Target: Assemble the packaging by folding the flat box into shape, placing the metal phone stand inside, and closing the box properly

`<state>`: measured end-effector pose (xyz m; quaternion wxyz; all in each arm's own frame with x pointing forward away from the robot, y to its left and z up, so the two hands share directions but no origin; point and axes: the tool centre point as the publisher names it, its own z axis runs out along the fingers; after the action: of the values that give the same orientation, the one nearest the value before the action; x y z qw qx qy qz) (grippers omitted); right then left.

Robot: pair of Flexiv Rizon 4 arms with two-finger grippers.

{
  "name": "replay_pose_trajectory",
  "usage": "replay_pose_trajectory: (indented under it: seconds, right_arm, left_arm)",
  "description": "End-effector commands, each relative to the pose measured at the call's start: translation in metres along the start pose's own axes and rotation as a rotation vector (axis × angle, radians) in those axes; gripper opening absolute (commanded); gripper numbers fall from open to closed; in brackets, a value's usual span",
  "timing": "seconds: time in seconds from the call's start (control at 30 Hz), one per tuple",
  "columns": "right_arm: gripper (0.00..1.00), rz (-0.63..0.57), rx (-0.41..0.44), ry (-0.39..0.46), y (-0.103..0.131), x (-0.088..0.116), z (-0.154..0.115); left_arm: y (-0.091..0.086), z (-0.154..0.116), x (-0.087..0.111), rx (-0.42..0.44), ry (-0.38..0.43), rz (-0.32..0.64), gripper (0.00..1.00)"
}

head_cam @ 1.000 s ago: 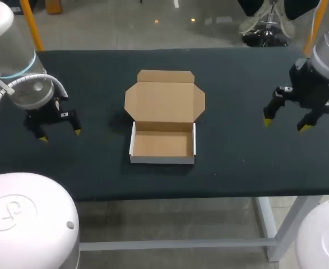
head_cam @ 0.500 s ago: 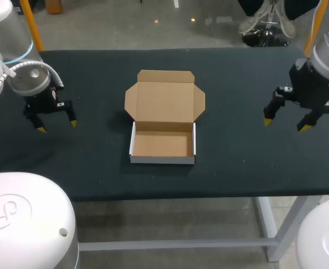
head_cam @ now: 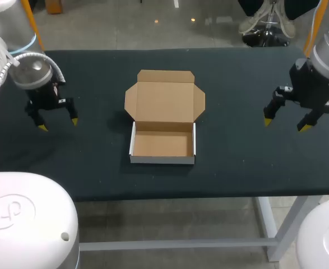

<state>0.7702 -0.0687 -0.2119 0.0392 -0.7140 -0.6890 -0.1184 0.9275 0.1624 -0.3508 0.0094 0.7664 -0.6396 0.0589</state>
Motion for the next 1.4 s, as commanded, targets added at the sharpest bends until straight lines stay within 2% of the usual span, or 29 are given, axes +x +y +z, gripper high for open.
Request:
replay_pose_trajectory:
  seconds: [0.03,0.17,0.37,0.57,0.87,1.07,1.4]
  right_arm:
    - [1.00,0.000,0.003,-0.002,0.000,0.000,-0.002]
    - [1.00,0.000,0.003,-0.002,0.000,0.000,-0.002]
    - [1.00,0.000,0.003,-0.002,0.000,0.000,-0.002]
    - [1.00,0.000,0.003,-0.002,0.000,0.000,-0.002]
    - [1.00,0.000,0.003,-0.002,0.000,0.000,-0.002]
    - [1.00,0.000,0.003,-0.002,0.000,0.000,-0.002]
    - [1.00,0.000,0.003,-0.002,0.000,0.000,-0.002]
  left_arm:
    - [0.000,0.000,0.000,-0.001,-0.003,0.000,1.00]
    - [-0.002,0.003,0.000,0.006,-0.008,0.009,1.00]
    - [-0.012,0.007,-0.013,0.028,-0.049,0.041,1.00]
    - [-0.034,0.012,-0.025,0.035,-0.067,0.051,1.00]
    - [-0.065,0.025,-0.028,0.018,-0.071,0.057,1.00]
    - [-0.082,0.034,-0.031,0.016,-0.104,0.061,1.00]
    - [-0.110,0.038,-0.040,-0.002,-0.088,0.055,1.00]
